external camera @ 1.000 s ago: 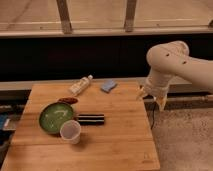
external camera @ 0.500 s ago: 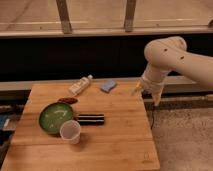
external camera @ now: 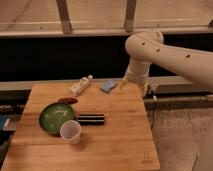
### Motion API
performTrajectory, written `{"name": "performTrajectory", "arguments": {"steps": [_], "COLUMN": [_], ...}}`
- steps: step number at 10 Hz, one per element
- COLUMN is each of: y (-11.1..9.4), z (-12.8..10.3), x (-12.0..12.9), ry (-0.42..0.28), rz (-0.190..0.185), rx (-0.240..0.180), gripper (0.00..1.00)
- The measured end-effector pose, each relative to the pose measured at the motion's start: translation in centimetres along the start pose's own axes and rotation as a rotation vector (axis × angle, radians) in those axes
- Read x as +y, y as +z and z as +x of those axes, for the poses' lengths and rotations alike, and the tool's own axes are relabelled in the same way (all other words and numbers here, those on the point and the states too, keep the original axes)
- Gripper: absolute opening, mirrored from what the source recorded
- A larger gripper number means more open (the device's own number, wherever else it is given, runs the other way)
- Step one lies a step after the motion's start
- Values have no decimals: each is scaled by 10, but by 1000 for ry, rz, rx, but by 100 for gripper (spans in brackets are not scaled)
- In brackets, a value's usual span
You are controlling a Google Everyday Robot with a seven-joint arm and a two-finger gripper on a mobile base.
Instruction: Wipe the white sponge on the table
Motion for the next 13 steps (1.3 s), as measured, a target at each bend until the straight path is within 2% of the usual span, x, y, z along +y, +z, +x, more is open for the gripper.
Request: {"name": "performTrajectory", "arguments": {"steps": [3, 5, 8, 13], "y": [4, 7, 17, 15], "z": [-19, -25, -38, -35], "x": [35, 67, 100, 96], "ry": [-66, -131, -230, -230], "rz": [-44, -89, -100, -92], "rx": [-49, -67, -113, -122], "gripper": [65, 65, 65, 65]}}
